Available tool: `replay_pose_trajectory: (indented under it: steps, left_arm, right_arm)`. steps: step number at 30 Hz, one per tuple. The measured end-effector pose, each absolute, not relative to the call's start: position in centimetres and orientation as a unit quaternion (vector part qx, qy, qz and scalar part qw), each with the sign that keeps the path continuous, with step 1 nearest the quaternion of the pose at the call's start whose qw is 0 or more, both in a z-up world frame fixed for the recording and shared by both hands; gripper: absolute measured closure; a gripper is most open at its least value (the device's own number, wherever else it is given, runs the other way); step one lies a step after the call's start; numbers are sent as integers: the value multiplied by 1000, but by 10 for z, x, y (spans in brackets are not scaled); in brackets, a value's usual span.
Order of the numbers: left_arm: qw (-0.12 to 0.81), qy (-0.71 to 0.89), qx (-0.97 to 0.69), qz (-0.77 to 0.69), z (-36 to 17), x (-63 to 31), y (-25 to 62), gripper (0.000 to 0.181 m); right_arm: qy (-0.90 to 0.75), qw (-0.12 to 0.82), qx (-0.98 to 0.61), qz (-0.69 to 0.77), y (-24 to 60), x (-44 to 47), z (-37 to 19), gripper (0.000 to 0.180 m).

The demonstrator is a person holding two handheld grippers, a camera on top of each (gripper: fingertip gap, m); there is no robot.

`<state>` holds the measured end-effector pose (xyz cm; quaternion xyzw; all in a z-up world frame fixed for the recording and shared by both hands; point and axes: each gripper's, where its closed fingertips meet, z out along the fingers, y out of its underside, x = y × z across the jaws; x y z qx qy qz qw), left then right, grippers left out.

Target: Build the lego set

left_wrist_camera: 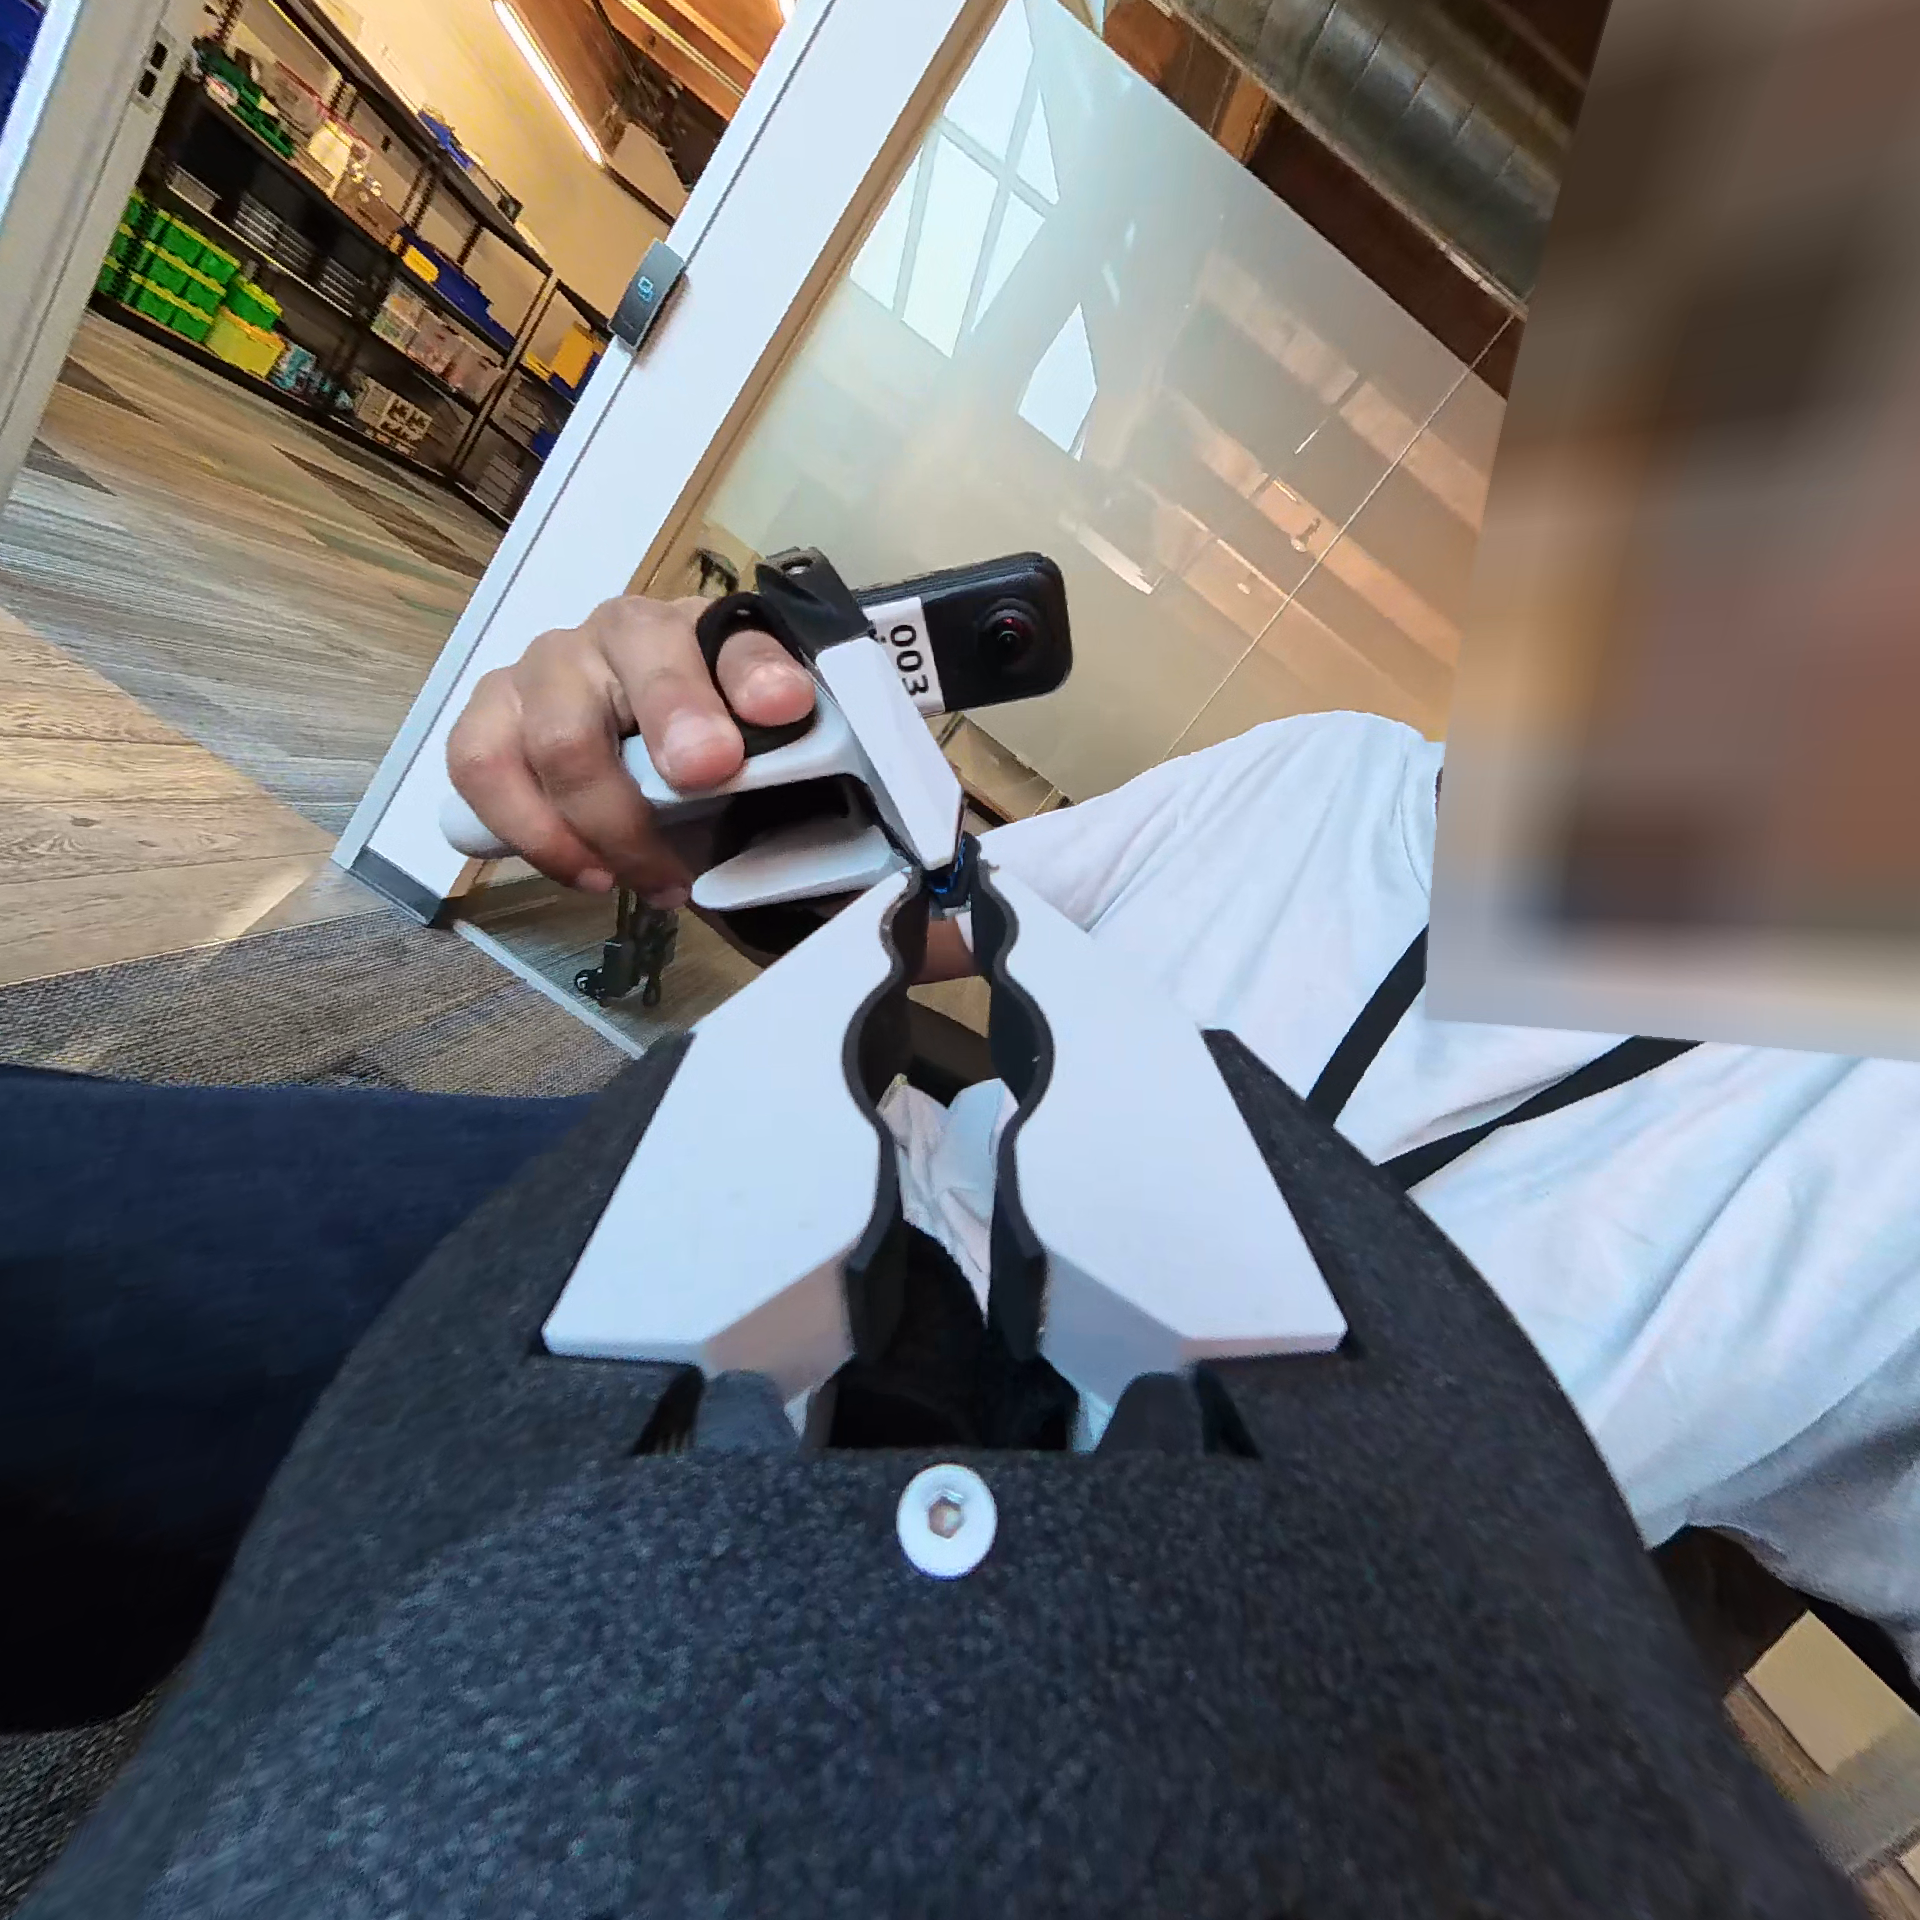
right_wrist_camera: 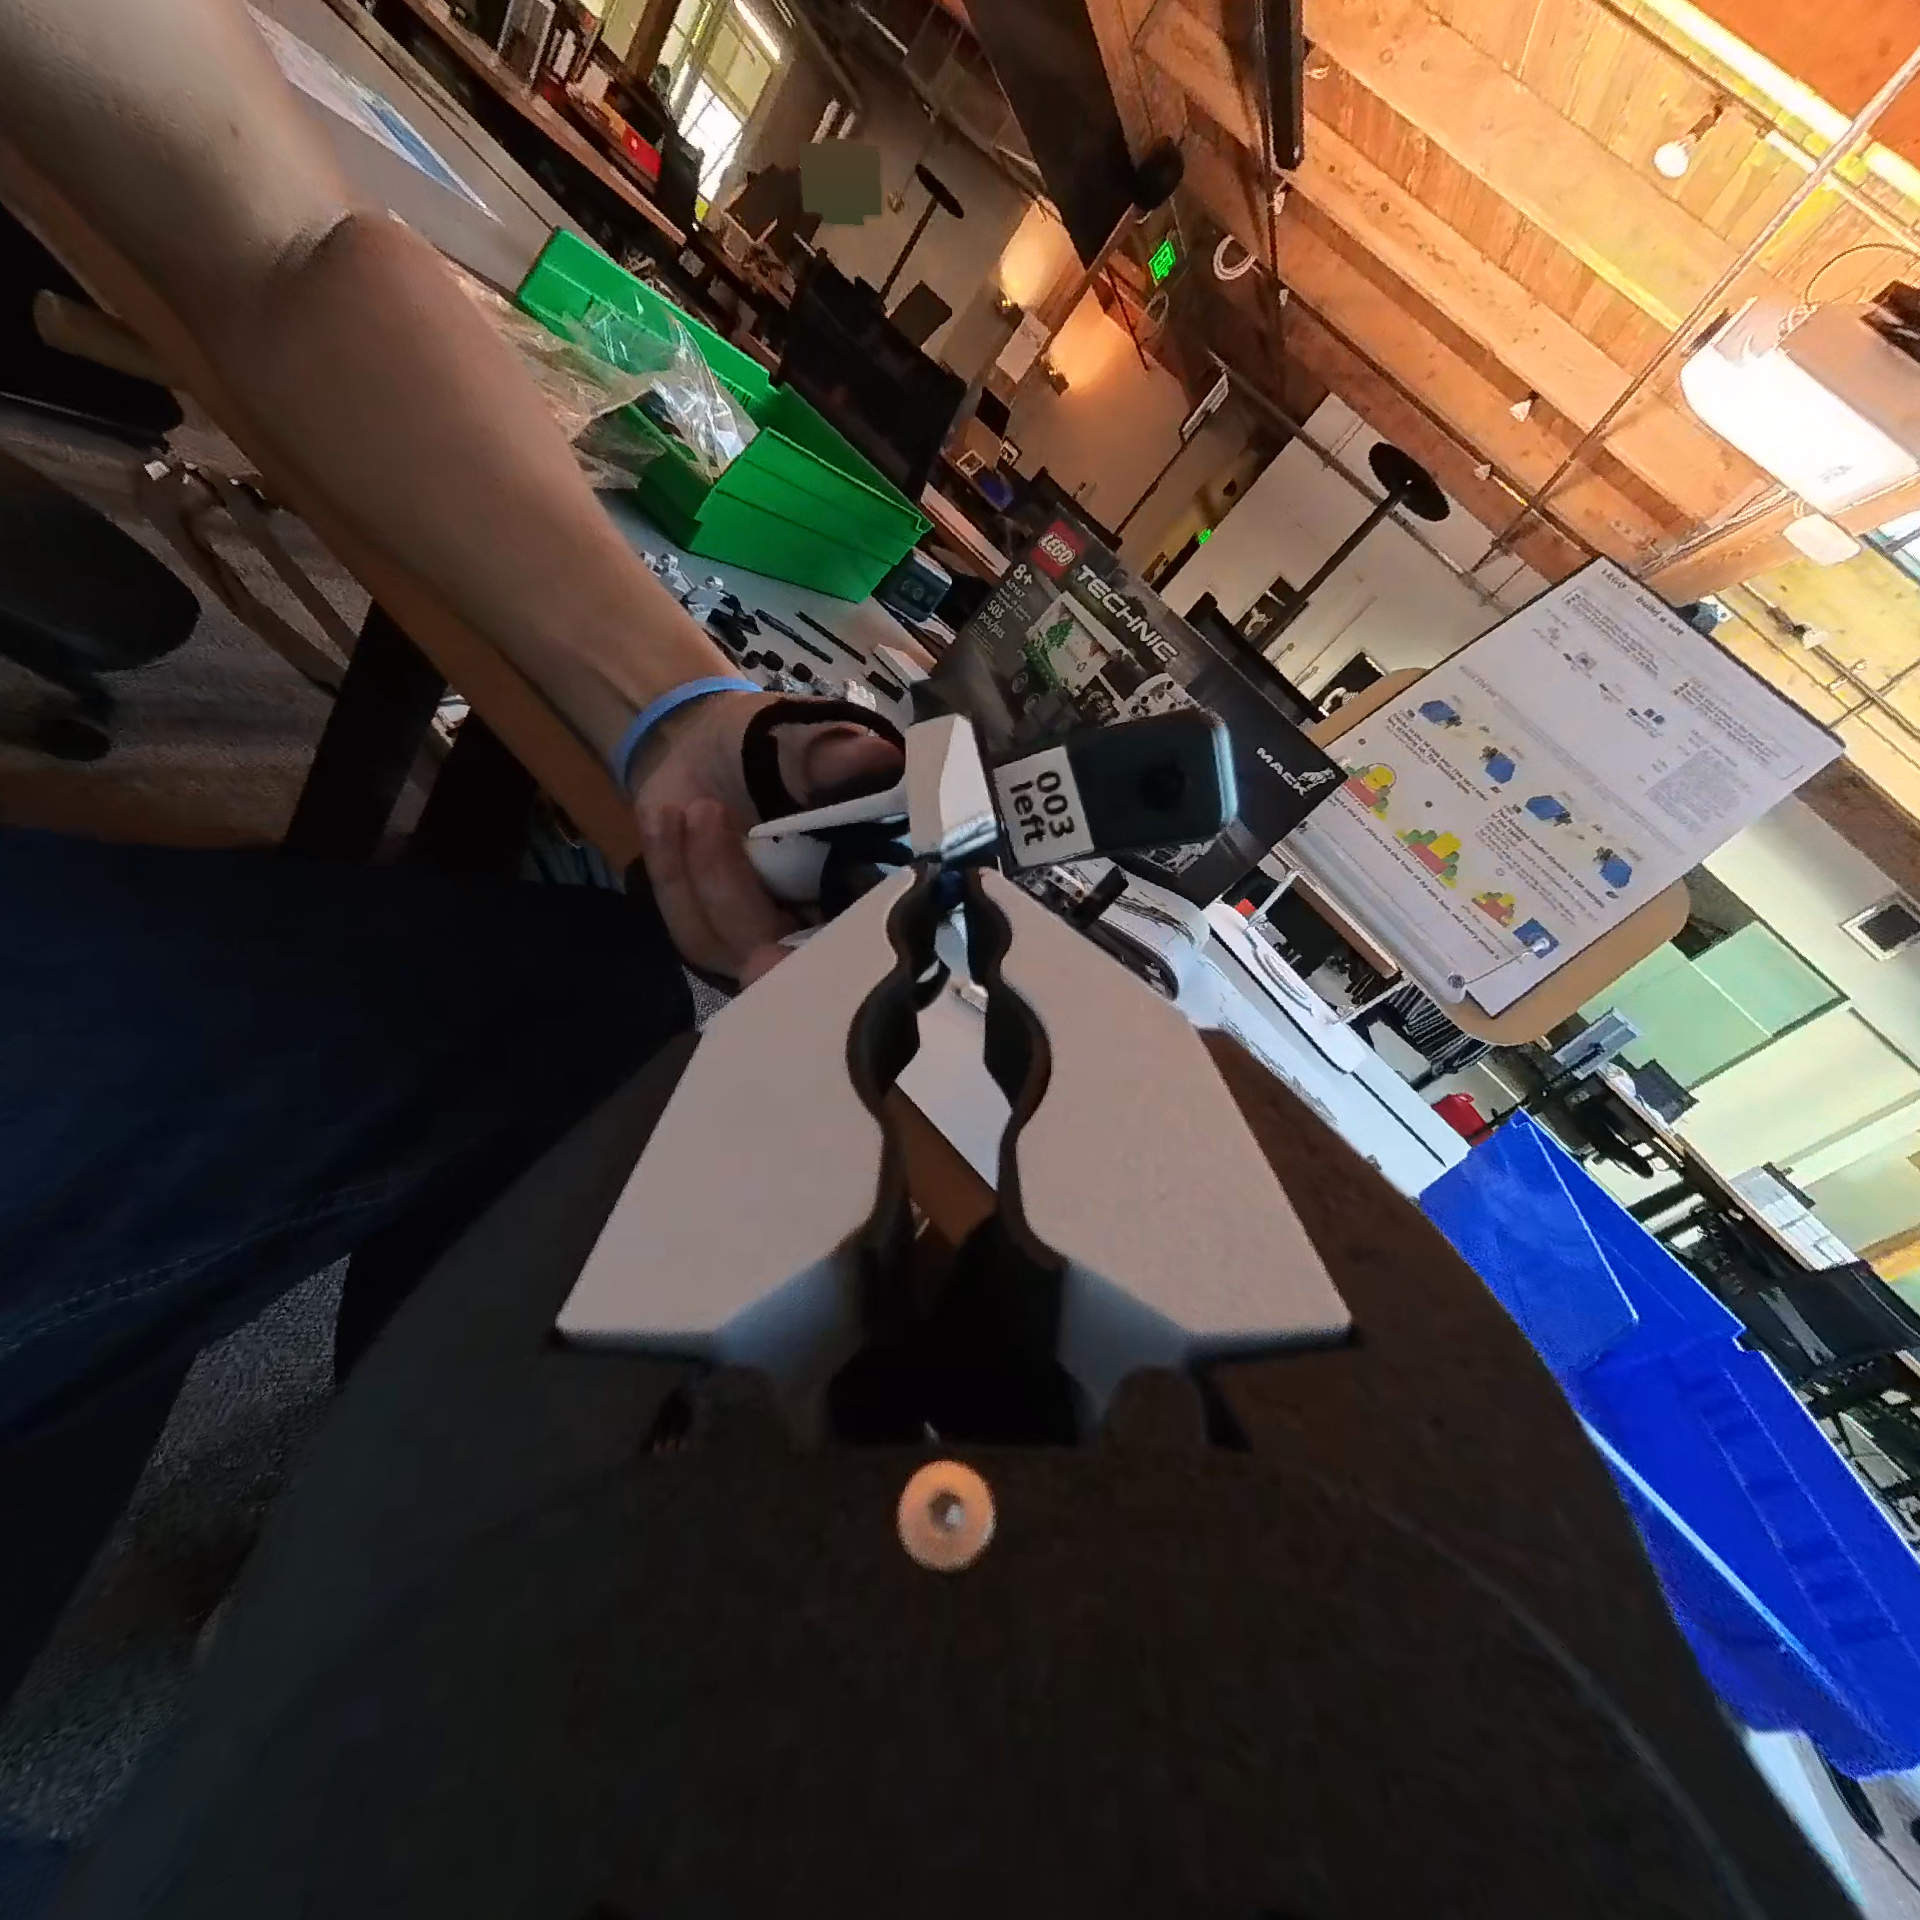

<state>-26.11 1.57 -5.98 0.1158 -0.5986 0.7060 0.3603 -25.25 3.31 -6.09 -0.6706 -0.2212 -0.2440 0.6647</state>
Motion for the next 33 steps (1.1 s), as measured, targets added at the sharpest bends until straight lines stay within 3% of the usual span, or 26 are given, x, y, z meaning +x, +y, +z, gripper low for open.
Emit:
replay_pose_trajectory:
  steps: [9, 19, 33]
  left_arm:
    - [399, -565, 130, 710, -58, -257, 18, 177]
    - [381, -537, 161, 736, -53, -244, 20, 176]
    - [372, -533, 165, 742, -53, -240, 22, 167]
  right_arm:
    - [-208, 654, -692, -225, 35, -248, -60, 177]
    - [-213, 645, -659, -323, 36, -235, -54, 176]
    - [-195, 664, -654, -306, 36, -227, -55, 176]
